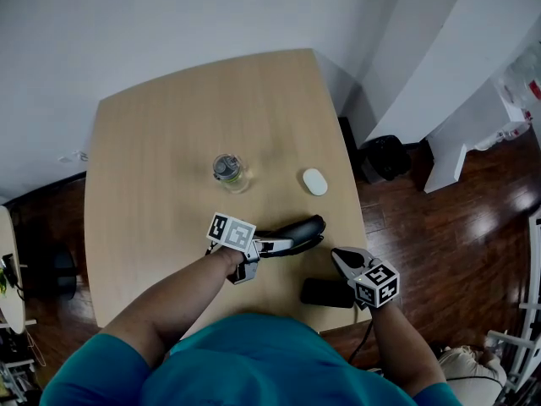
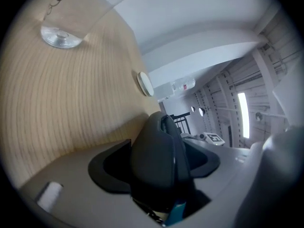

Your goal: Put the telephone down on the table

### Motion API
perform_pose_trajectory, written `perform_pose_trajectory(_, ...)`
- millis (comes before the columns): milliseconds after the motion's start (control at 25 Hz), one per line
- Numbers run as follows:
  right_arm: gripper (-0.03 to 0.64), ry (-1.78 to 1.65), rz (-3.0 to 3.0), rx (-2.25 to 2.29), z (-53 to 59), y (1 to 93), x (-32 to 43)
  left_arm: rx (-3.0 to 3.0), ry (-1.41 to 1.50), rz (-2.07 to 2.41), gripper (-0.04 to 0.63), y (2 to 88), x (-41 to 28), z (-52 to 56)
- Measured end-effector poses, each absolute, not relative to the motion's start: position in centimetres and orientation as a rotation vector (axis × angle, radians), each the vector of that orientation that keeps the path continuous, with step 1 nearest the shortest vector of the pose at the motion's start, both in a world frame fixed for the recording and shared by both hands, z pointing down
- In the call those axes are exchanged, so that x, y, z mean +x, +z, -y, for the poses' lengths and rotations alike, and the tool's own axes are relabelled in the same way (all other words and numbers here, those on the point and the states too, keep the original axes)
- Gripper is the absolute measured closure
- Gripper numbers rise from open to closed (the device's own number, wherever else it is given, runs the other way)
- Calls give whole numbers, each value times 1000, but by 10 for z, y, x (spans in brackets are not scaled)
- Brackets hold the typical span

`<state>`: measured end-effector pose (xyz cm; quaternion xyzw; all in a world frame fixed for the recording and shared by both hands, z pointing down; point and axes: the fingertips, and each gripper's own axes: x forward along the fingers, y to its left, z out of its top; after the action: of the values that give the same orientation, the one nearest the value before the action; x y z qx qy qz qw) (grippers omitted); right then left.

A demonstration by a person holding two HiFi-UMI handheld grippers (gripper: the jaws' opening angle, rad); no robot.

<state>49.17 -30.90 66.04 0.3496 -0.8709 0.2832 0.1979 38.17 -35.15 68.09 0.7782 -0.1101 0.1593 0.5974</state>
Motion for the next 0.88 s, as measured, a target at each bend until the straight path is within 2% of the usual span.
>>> perform_pose_trajectory(640, 615, 776, 2448, 946, 305, 656, 486, 1966, 691, 460, 216, 690, 362, 361)
perform_pose_trajectory(760, 614, 766, 2450, 942, 306, 654, 486, 1974, 742, 404, 240, 692, 363, 354)
perform_pose_trajectory(800, 615, 762, 2451, 943, 306, 653, 486, 1954, 720, 367, 271, 691, 364, 350)
perform_pose_trajectory(880, 615, 758, 2452, 944, 306, 651, 485, 1884, 629, 313, 276, 689, 364, 344)
